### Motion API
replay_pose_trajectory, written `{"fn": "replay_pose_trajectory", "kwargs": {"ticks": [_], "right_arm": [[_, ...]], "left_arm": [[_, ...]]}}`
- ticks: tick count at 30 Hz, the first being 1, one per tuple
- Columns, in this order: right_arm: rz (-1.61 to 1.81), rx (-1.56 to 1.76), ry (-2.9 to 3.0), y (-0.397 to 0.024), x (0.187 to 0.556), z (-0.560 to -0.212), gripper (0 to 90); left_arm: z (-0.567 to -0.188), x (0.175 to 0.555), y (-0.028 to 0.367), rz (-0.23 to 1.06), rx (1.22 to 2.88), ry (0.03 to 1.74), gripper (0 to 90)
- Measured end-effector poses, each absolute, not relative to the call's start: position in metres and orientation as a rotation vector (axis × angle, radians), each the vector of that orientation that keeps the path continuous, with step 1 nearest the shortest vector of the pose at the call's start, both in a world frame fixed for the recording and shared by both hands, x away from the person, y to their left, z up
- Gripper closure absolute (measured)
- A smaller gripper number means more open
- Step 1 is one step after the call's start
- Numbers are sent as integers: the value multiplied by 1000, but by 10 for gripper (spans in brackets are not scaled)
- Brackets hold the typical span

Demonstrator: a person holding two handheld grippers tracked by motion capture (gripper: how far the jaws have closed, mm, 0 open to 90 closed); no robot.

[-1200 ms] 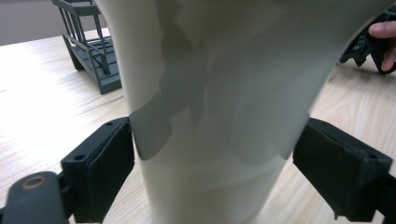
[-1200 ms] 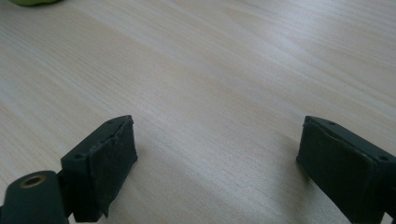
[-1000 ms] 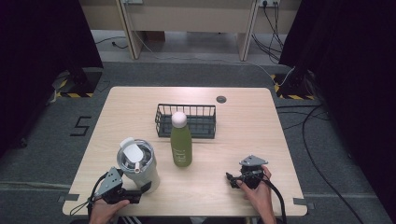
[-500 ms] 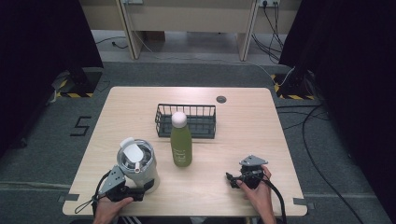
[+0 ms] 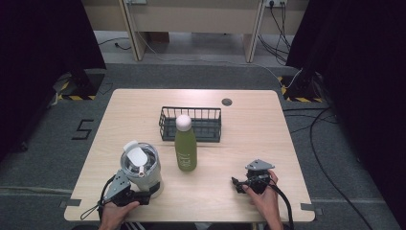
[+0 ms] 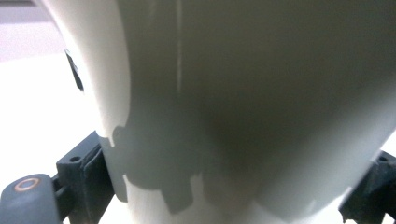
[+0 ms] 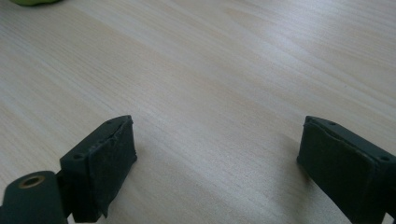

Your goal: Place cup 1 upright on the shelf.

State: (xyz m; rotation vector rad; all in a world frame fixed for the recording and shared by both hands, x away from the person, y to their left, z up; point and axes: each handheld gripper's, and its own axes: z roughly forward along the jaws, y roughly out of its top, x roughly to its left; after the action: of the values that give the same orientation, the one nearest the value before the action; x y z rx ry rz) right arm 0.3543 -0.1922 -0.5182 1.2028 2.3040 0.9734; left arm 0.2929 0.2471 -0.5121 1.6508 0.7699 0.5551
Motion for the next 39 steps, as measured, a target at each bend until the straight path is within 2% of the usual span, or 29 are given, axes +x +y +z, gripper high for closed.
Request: {"fn": "replay_pose_trajectory", "kwargs": {"ticks": [18, 39], "right_arm": [[974, 1200, 2304, -192, 354, -518, 114], [974, 1207, 2304, -192, 354, -518, 114]], "left_arm": [[-509, 297, 247, 551, 1652, 782, 112], [-478, 324, 255, 573, 1608, 791, 111]]}}
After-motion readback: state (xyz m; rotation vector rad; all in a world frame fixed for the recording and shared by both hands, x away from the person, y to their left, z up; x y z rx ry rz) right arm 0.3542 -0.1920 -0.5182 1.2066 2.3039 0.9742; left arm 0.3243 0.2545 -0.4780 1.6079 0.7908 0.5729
